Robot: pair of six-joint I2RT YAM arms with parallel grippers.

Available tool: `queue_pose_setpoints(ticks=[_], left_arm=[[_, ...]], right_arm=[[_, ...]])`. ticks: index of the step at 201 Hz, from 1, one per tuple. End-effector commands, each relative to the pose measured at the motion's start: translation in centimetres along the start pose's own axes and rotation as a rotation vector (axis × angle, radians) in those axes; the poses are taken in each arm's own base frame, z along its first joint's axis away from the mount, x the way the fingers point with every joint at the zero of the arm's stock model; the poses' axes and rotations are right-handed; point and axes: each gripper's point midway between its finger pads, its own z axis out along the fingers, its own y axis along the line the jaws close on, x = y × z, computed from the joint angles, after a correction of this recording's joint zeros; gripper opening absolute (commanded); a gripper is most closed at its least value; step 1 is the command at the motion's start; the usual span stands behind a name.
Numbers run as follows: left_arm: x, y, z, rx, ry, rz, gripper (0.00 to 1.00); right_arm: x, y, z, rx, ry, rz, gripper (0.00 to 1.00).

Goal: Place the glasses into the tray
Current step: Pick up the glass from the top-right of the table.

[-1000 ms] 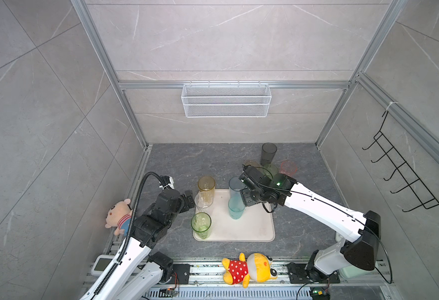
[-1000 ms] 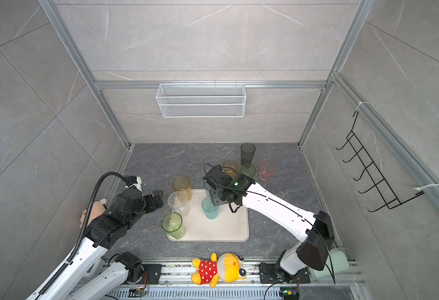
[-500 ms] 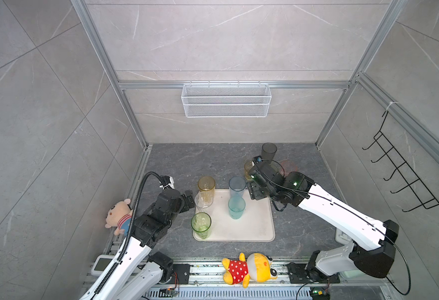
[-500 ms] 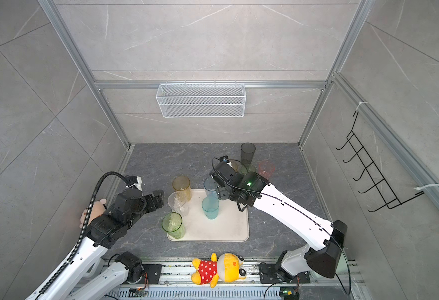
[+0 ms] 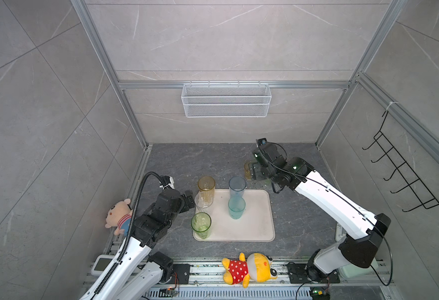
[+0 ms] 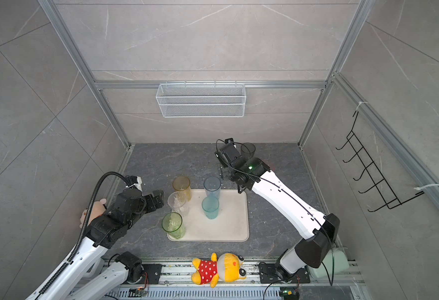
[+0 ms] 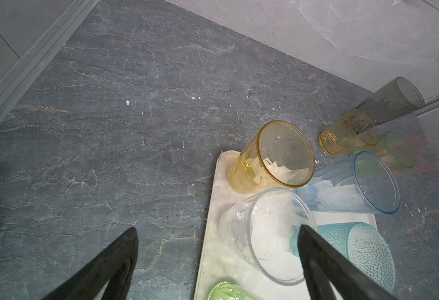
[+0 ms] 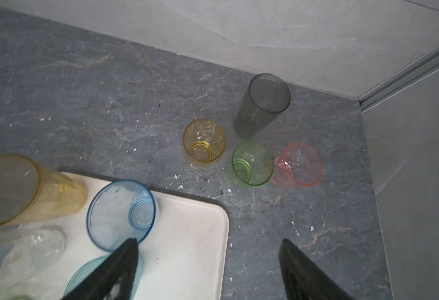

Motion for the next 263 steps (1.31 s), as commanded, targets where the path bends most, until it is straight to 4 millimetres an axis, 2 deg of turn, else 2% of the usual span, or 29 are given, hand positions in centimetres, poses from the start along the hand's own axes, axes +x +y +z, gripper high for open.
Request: queue_pose_setpoints(ticks=[1,60,116,172,263], left_arm=[[-0.8,0.1,-0.7,0.005,-0.025,-0.017,0.95],[-0.7,0.2,-1.1,0.004,-0.022,-0.019,0.95],[-0.8,0.2,-1.4,0.003,-0.021,-0.020,0.95],[-1.2,0.2,-1.7,-0.003,-0.027,-0.021,0.95],[-1.7,0.0,-2.0,-0.006,-0.023,-0.017,0.95]], right_arm=[[-2.3,-0.6,1.6,-0.017,-0.013,0.035,0.87],[-5.1,-5.4,6.9,0.139,0.003,0.126,0.92],[-5.2,-9.3,12.8,0.221,0.077,0.242,0.91],[-5.3,-10.9,16.8,0.203,0.130,0.325,0.87],[-3.5,-13.5,21.8,0.251,0.226,0.406,0.84]])
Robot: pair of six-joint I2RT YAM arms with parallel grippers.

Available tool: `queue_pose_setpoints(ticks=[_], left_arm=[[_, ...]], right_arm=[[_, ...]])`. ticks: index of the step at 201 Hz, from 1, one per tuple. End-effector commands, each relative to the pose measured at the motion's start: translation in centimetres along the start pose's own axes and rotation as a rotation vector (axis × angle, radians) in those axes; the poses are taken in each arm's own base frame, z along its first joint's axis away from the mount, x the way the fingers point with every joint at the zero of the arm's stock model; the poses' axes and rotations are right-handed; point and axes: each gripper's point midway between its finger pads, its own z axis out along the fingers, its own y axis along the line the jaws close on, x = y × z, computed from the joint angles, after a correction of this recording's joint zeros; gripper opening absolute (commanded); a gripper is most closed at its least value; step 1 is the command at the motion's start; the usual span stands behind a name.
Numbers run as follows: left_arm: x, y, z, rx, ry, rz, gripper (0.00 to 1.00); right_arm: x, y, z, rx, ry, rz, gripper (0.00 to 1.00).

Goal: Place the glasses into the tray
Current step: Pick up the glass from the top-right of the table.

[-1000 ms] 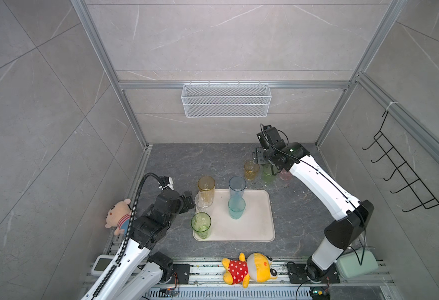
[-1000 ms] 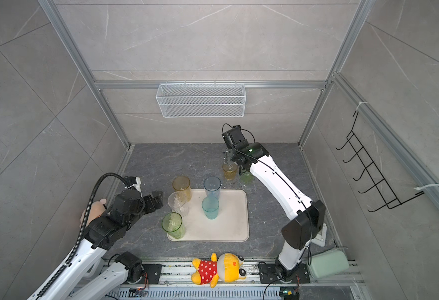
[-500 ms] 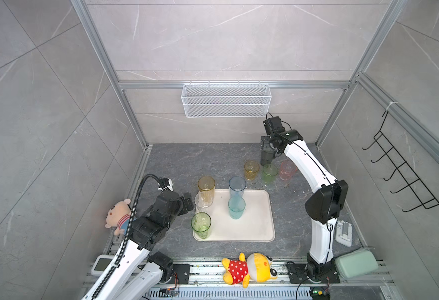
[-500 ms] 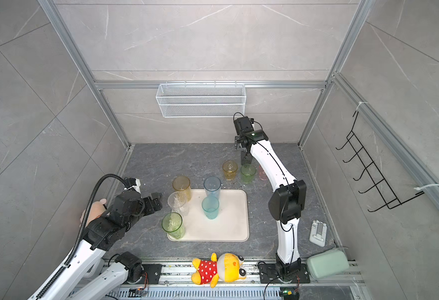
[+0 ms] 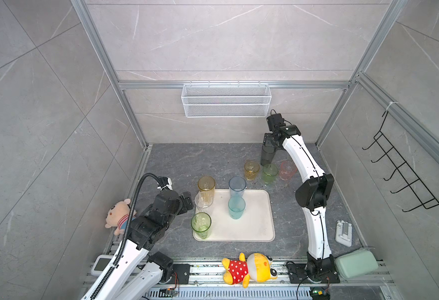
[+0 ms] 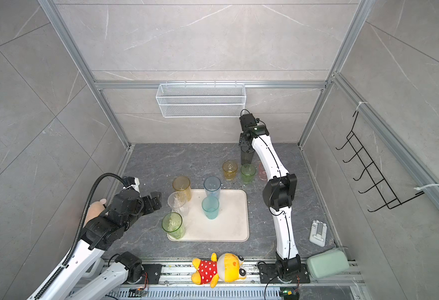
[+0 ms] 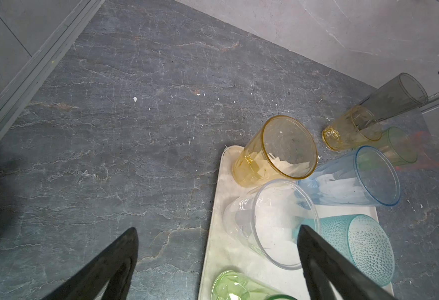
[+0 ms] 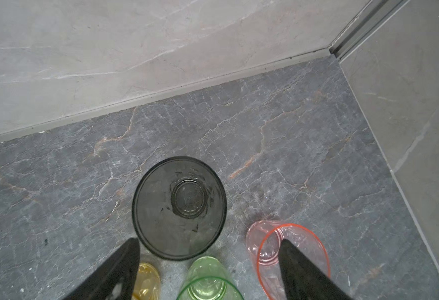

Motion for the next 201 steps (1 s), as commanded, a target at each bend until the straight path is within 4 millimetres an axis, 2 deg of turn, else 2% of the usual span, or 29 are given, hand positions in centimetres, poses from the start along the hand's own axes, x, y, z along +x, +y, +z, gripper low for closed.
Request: queue_pose_setpoints(ticks=[1,62,201], left_arm=[[-1.6,-0.3,-0.9,0.006,-0.035,-0.022,0.95],[-1.7,-0.5,-0.9,0.010,-0.031,-0.026,0.95],[-2.0,-0.9,-1.1,0.017,-0.024,-0.024,0.95]], right_arm=[[0.9,-0.5,1.1,0.016,0.051,0.024,0.84],[2.2,-1.2,4.1,0.028,0.111,0.041,0.79],[3.0,-1.2,6.4,0.016,0.144,0.068,0.61]])
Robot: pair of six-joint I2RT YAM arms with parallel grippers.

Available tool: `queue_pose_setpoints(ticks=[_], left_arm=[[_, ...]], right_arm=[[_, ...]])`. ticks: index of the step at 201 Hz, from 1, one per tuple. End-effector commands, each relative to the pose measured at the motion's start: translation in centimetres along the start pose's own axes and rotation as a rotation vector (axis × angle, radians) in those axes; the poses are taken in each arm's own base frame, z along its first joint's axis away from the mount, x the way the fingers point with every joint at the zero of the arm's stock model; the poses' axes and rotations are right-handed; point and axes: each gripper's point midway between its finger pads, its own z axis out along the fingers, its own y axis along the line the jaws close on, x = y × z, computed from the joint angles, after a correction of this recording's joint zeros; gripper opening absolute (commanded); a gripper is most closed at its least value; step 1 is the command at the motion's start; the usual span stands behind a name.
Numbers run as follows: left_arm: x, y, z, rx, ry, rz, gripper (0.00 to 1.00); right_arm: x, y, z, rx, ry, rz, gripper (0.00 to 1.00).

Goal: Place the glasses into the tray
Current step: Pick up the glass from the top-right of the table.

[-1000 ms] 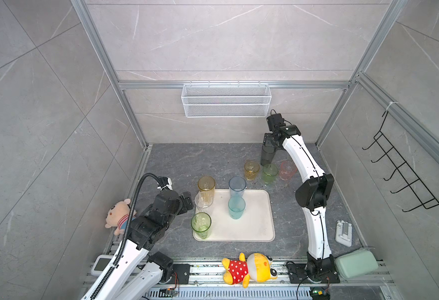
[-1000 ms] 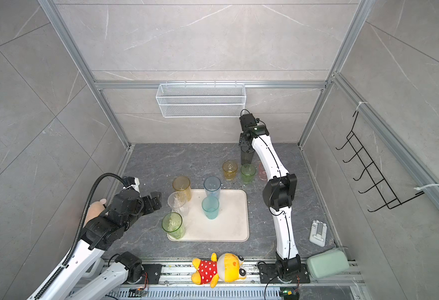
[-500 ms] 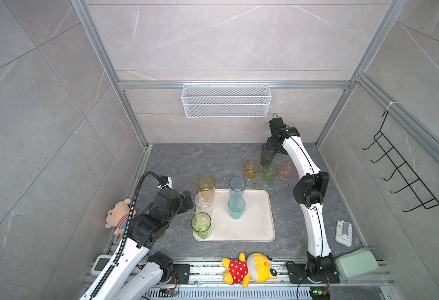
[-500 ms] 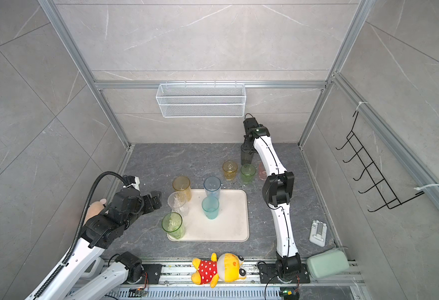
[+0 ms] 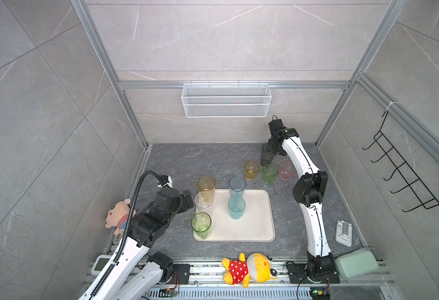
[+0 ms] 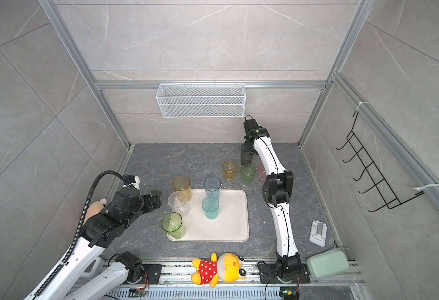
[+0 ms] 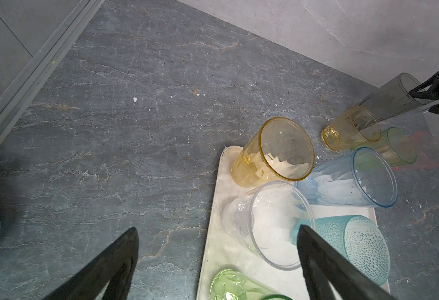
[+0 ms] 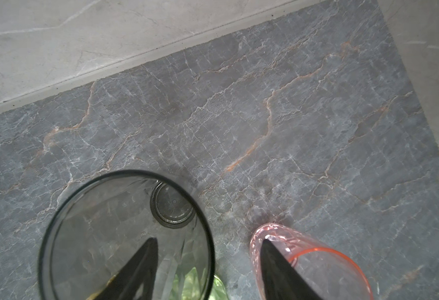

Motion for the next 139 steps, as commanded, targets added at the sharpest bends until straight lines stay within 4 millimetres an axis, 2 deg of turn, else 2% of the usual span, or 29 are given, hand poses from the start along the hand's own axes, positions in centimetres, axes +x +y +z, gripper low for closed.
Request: queue_pose_setpoints(ticks=[1,86,108,139], left_arm=[[-1.63,-0.61,-1.05,0.025,-0.039,-0.026,0.95],[-1.50,-0.65,-0.90,0.025,-0.033,-0.027,0.95],[-1.35,-0.69,-0.76,0.025,-0.027,-0.025,0.95],[-1.47,-0.71,-0.90,0.028,-0.031,-0.027,0.95]], right_arm=[[0.14,-0.05,0.70,0.003,0.011,0.021,0.61],[0.45,-0.15,1.22,0.003,0.025,0.023,0.48],[0.38,-0.16,1.18,0.001,0.024,0.024,0.41],[0.52,0.03,1.23,-0.005,0.029,0.022,0.37]])
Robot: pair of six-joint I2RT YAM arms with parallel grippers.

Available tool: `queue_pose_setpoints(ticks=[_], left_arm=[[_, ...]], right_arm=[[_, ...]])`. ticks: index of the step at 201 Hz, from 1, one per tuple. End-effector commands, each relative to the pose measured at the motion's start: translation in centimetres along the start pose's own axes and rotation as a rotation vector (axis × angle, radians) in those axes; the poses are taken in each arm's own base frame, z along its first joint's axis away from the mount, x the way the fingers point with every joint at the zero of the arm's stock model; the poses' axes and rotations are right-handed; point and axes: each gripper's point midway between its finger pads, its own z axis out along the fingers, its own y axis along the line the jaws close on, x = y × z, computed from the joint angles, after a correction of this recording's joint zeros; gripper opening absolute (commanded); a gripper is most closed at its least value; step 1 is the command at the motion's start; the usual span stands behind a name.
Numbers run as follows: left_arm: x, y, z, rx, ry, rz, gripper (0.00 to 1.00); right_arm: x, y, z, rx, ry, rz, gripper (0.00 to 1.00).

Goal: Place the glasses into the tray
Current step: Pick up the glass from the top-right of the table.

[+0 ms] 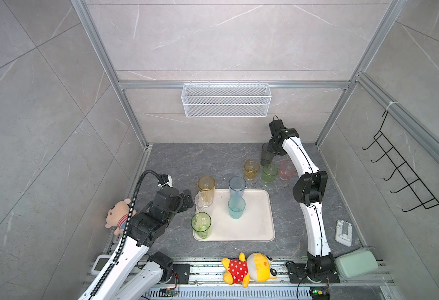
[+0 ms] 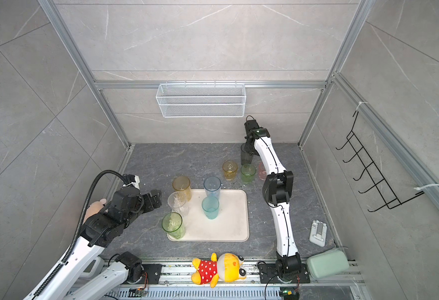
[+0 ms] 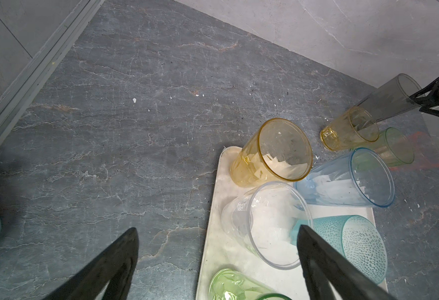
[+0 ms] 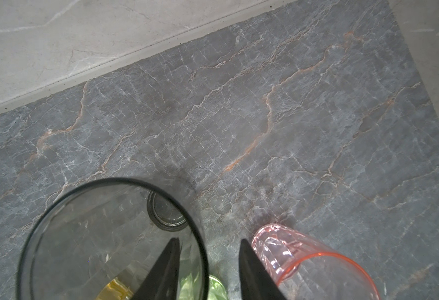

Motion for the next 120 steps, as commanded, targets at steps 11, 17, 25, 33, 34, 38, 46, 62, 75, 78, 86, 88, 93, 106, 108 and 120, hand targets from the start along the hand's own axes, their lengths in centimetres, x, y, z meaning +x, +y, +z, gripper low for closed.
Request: queue_pose_setpoints(ticks=[11,17,25,33,34,38,46,62,75,78,86,88,93,106,108,120], left_arm=[[-1.4,-0.6,-0.9,0.027,-0.036,-0.027,0.95],[-1.4,-0.5,-0.9,0.027,-0.038,-0.028,0.95],[-1.4,-0.6,-1.0,0.028,-0.039,-0.028,0.95],[-1.4,-0.6,-1.0,0.029,-0.038,-0.029,0.95],[-1.4,-0.5,-1.0,0.029,-0.039,-0.029,0.95],[-1.4,-0.5,-1.0,0.028,-0.037,-0.030,0.95],[-1.3,-0.5,-1.0,0.028,-0.036,-0.030,0.95],[-1.2,-0.5,-1.0,0.031,-0.035,-0.032,0.95],[-1.2,-0.5,-1.0,0.030,-0.035,-0.031,0.95],[-1.2,-0.5,-1.0,0.031,-0.035,-0.032,0.95],[-1.2,-0.5,-1.0,0.032,-0.036,-0.032,0.95],[-1.3,-0.5,-1.1,0.031,-0.037,-0.033,0.95],[-1.2,-0.5,-1.1,0.032,-0.037,-0.034,0.95],[-1.2,-0.5,-1.0,0.032,-0.036,-0.032,0.95],[-1.2,-0.5,-1.0,0.032,-0.036,-0.033,0.95],[-1.2,-0.5,-1.0,0.030,-0.036,-0.032,0.95]], right_arm=[[0.4,0.1,0.9,-0.003,0.022,0.001,0.34],[0.5,0.2,0.8,-0.005,0.023,0.002,0.34],[0.4,0.1,0.8,-0.005,0.023,0.003,0.33],[0.5,0.2,0.8,-0.005,0.024,0.000,0.31],[0.5,0.1,0.8,-0.004,0.024,0.001,0.31],[0.4,0.1,0.7,-0.005,0.023,0.002,0.31],[0.4,0.0,0.7,-0.004,0.024,0.001,0.29],[0.3,0.0,0.4,-0.004,0.021,0.000,0.26],[0.3,-0.1,0.2,0.000,0.018,0.000,0.24],[0.2,-0.2,0.1,0.004,0.016,-0.001,0.23],[0.2,-0.5,0.0,0.022,0.012,-0.004,0.21],[0.2,-0.6,0.0,0.026,0.011,-0.005,0.20],[0.1,-0.8,-0.2,0.038,0.007,-0.008,0.19],[0.0,-1.3,-0.7,0.071,-0.007,-0.019,0.15],[-0.1,-1.3,-0.9,0.077,-0.012,-0.020,0.15],[-0.3,-1.6,-1.6,0.101,-0.029,-0.030,0.12]])
